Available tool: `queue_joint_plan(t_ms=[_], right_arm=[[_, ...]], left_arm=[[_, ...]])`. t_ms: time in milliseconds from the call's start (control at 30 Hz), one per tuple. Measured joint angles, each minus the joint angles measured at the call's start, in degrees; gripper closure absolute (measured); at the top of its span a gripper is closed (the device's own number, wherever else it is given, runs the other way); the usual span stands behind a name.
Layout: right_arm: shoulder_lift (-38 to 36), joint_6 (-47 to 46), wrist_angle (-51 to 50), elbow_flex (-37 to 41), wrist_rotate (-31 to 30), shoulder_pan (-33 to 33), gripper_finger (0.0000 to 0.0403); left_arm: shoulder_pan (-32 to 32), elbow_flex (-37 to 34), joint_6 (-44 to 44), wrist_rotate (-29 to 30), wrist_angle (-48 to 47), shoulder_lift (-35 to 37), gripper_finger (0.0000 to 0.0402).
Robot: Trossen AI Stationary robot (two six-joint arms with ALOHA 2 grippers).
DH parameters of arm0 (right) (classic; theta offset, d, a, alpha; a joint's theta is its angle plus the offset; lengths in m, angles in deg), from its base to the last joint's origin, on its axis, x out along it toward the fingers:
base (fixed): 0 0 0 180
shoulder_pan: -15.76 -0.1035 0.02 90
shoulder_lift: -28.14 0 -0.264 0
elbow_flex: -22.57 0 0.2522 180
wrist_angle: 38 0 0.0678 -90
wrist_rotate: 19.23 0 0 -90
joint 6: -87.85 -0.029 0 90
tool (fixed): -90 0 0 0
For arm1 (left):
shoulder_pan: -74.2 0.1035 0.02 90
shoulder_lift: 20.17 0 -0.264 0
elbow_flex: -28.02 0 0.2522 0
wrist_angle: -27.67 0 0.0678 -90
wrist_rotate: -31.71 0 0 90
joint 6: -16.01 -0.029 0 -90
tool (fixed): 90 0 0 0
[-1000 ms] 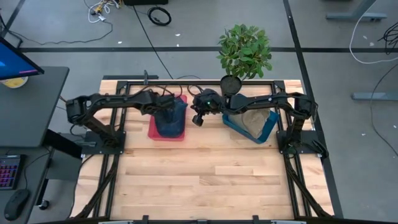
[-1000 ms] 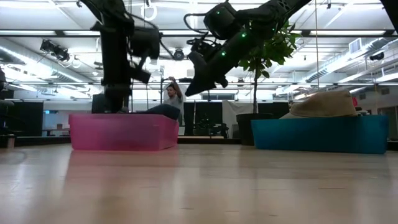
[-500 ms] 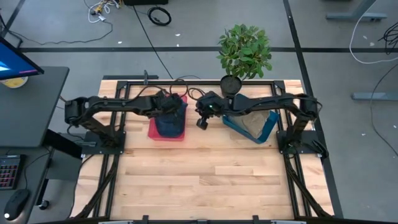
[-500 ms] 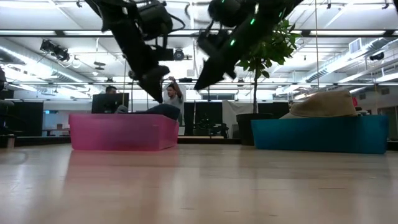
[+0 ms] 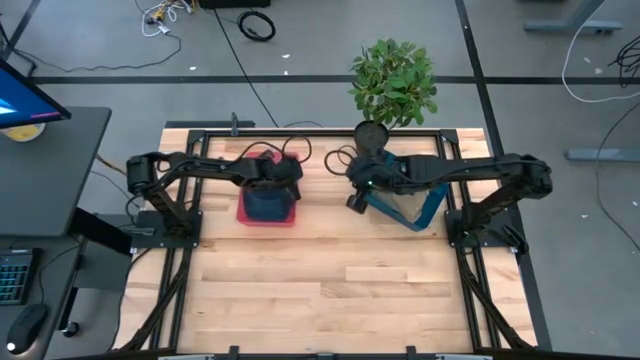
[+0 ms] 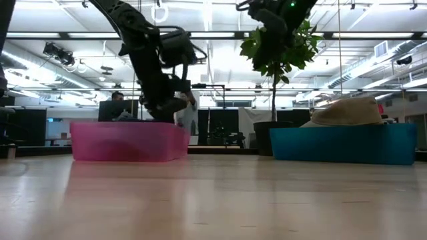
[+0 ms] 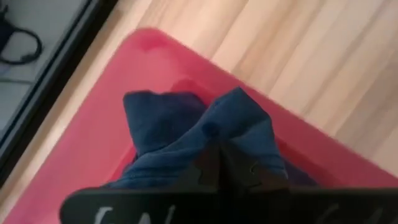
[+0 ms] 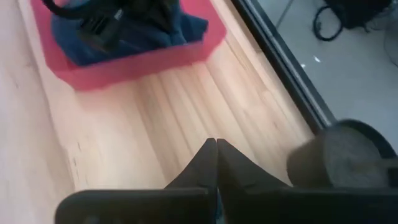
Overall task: Pick & Place hat
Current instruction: Put the blue cap into the red bin, then return to Home Position
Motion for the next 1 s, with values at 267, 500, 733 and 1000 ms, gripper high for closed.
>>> queue_joint_plan(t_ms=[267, 500, 733, 1000], right_arm=[[0.0, -1.3, -1.6, 0.0, -2.8, -1.3, 0.0401], [-1.1, -1.8, -4.4, 0.0, -2.7, -1.3, 0.0394], [-6.7, -1.7, -6.1, 0.0, -2.6, -2.8, 0.0391], [-20.0, 0.4, -5.4, 3.0, -2.7, -7.1, 0.0390]], left_arm=[[-0.2, 0.0, -1.3, 0.4, 1.0, 0.4, 0.0399], [-2.2, -0.1, -0.2, 0.6, -1.9, 9.1, 0.0399], [-7.3, -0.1, -0.6, 0.5, -4.9, 25.8, 0.0399], [-11.6, -0.7, -3.1, 0.6, -6.8, 43.1, 0.0399]])
